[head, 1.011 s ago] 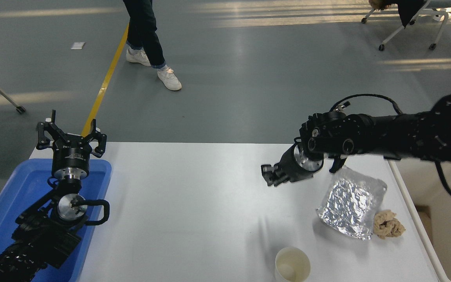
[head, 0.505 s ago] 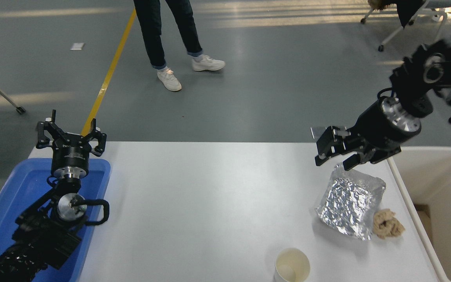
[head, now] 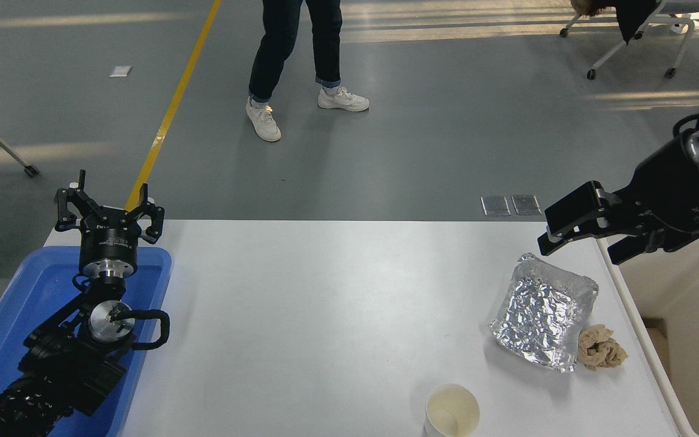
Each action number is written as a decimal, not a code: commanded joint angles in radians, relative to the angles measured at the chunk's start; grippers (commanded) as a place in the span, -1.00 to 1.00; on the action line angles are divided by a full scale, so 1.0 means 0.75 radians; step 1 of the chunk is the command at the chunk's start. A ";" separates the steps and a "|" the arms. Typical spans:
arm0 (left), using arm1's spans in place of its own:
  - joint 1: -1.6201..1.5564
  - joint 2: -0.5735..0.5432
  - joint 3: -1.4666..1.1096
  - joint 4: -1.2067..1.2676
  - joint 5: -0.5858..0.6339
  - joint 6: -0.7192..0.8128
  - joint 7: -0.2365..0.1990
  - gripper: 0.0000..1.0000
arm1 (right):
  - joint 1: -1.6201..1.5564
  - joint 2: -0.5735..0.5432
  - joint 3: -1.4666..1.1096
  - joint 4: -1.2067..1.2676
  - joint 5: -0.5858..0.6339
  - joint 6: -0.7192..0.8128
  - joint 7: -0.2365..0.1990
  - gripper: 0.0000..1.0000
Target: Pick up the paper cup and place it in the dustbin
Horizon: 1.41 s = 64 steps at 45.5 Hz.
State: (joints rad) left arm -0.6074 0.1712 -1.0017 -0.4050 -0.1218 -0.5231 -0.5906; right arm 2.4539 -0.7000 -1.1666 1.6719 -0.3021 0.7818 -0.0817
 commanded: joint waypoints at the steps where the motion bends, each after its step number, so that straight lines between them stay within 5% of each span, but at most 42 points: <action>1: 0.000 0.001 0.000 0.000 0.001 0.000 0.000 0.98 | 0.050 0.021 -0.136 0.021 -0.060 0.005 -0.001 1.00; 27: 0.000 -0.001 0.002 0.000 0.001 0.000 0.000 0.98 | -0.171 0.266 -0.154 -0.172 -0.021 -0.189 0.003 1.00; 39: 0.000 0.001 0.000 0.000 0.001 0.000 0.000 0.98 | -0.343 0.334 -0.163 -0.376 -0.188 -0.230 0.005 1.00; 54: 0.000 0.001 0.002 0.000 0.003 -0.002 0.002 0.98 | -0.482 0.301 -0.116 -0.452 -0.266 -0.241 0.005 1.00; 64: 0.000 0.001 0.002 0.000 0.003 -0.002 0.002 0.98 | -0.400 0.215 -0.019 -0.192 -0.219 -0.169 0.007 1.00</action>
State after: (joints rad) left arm -0.6075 0.1714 -1.0002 -0.4050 -0.1198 -0.5247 -0.5904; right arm 2.1354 -0.4983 -1.2359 1.3964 -0.4784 0.6200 -0.0775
